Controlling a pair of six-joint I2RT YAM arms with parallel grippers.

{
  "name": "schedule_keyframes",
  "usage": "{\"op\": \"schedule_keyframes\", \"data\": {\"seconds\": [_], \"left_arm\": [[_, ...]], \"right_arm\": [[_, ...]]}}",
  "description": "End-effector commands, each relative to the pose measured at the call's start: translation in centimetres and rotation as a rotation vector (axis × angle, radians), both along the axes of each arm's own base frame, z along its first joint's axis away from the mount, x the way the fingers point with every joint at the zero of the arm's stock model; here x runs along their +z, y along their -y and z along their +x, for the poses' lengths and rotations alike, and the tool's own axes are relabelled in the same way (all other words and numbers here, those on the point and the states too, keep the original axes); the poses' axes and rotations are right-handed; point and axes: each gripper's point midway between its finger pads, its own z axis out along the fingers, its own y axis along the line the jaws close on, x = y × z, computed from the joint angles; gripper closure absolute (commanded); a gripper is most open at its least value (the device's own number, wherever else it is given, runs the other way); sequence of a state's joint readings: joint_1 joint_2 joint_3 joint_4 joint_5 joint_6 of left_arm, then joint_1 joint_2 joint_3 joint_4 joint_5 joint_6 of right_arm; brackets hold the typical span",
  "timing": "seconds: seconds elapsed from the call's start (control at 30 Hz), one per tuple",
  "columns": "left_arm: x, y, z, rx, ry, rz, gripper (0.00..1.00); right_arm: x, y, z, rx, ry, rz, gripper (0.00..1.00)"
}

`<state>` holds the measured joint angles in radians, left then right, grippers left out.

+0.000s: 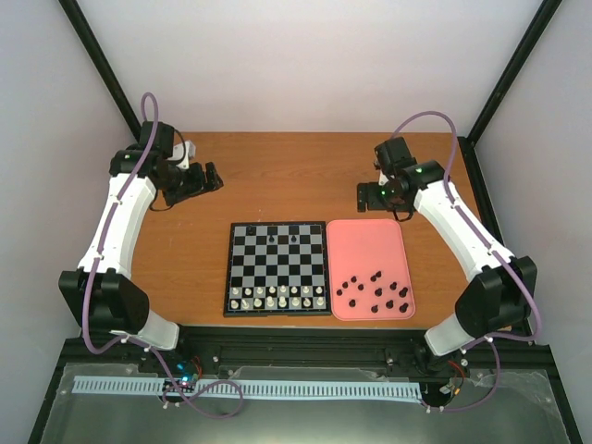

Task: Set up the chess pieces on the board
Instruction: Pick up the chess piece from the storage box.

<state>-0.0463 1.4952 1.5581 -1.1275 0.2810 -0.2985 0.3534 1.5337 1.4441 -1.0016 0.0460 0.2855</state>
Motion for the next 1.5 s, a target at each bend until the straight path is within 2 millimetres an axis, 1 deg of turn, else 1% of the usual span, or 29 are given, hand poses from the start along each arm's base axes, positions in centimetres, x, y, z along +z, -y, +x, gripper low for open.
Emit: {"op": "schedule_keyframes", "data": {"seconds": [0.0,0.07,0.13,0.2,0.33,0.43,0.53,0.6,0.7,0.73,0.83,1.0,1.3,1.37,1.47], "left_arm": [[0.7,0.5,-0.5,-0.017,0.010,-0.018,0.00],[0.8,0.6,-0.5,-0.017,0.015,-0.028,0.00],[0.7,0.7,-0.5,-0.017,0.017,-0.033,0.00],[0.5,0.7,-0.6,-0.020,0.013,-0.034,0.00],[-0.3,0.8,-1.0,-0.022,-0.005,-0.039,0.00],[-0.7,1.0,-1.3,-0.024,-0.011,-0.057,0.00],[-1.0,1.1,-1.5,-0.026,-0.019,-0.064,0.00],[-1.1,1.2,-1.6,-0.027,-0.020,-0.066,0.00],[-1.0,1.3,-1.7,-0.030,-0.017,-0.071,0.00],[-1.0,1.3,-1.7,-0.031,-0.019,-0.073,0.00],[-0.9,1.3,-1.8,-0.031,-0.017,-0.073,0.00],[-0.9,1.2,-1.8,-0.029,-0.013,-0.069,0.00],[-1.0,1.1,-1.8,-0.026,-0.014,-0.063,0.00],[-1.0,1.1,-1.8,-0.026,-0.014,-0.063,0.00],[-0.9,1.1,-1.8,-0.026,-0.012,-0.063,0.00]], "right_arm": [[0.9,3.2,-2.9,-0.069,-0.054,-0.078,0.05],[0.0,4.3,-5.3,-0.103,-0.128,-0.075,0.09],[-1.2,5.0,-7.8,-0.136,-0.198,-0.058,0.12],[-2.2,5.3,-10.0,-0.173,-0.234,-0.030,0.14],[-4.7,5.8,-14.2,-0.251,-0.332,0.019,0.19],[-6.7,5.9,-16.5,-0.301,-0.395,0.053,0.25],[-8.0,5.9,-18.1,-0.335,-0.430,0.081,0.32],[-8.9,6.1,-18.6,-0.350,-0.442,0.079,0.36],[-9.8,6.6,-18.6,-0.362,-0.451,0.073,0.42],[-10.0,6.6,-18.6,-0.358,-0.455,0.072,0.43],[-10.8,7.4,-18.6,-0.394,-0.469,0.078,0.44],[-12.2,8.0,-19.2,-0.411,-0.503,0.093,0.47],[-13.2,8.9,-17.1,-0.408,-0.493,0.084,0.49],[-13.5,9.1,-17.0,-0.408,-0.499,0.081,0.50],[-13.9,9.0,-16.9,-0.409,-0.505,0.091,0.53]]}}
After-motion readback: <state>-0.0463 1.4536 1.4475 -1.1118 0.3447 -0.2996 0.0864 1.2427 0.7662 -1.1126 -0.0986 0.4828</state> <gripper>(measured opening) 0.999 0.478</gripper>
